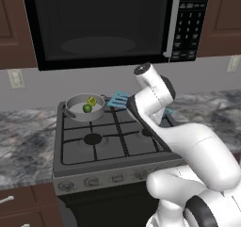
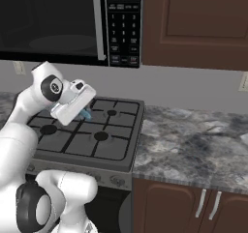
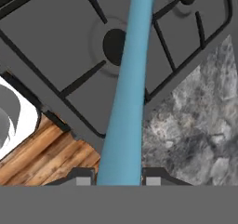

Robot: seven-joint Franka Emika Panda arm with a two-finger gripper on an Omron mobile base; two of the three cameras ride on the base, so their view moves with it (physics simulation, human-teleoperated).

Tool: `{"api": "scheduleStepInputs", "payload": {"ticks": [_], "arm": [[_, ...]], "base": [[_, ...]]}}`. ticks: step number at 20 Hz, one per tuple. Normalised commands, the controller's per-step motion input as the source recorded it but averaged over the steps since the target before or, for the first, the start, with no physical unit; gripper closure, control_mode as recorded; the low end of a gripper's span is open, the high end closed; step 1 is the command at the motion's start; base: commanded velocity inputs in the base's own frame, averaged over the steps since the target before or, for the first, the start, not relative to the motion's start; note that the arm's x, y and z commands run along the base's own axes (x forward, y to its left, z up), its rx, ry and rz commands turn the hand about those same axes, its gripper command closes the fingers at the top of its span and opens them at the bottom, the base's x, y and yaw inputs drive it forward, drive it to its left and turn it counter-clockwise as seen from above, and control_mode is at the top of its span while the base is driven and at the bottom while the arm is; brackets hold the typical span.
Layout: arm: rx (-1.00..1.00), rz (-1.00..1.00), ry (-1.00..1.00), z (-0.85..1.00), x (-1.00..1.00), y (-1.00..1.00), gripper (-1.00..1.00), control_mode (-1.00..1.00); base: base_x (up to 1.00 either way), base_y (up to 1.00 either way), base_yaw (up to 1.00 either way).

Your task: Put the avocado and broccoli in the pot. Retrieve the spatula and lightly stir the vegetables in the pot.

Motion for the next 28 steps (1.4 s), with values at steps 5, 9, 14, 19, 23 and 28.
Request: {"api": "scheduleStepInputs", "payload": {"ticks": [5, 9, 14, 19, 23, 28], "arm": [[-0.09, 0.0, -0.13, 0.18, 0.06, 0.3, 1.0, -1.0], [-0.01, 0.11, -0.03, 0.04, -0.35, 0.14, 1.0, -1.0], [0.0, 0.24, -0.05, 0.02, -0.34, 0.0, 1.0, -1.0], [0.0, 0.21, 0.05, 0.1, 0.35, 0.0, 1.0, -1.0], [0.0, 0.03, 0.06, 0.01, 0.43, 0.01, 1.0, -1.0], [0.0, 0.0, 0.01, 0.0, 0.73, 0.0, 1.0, -1.0]], "base": [[0.0, 0.0, 0.0], [0.0, 0.0, 0.0], [0.0, 0.0, 0.0], [0.0, 0.0, 0.0], [0.0, 0.0, 0.0], [0.0, 0.0, 0.0]]}}
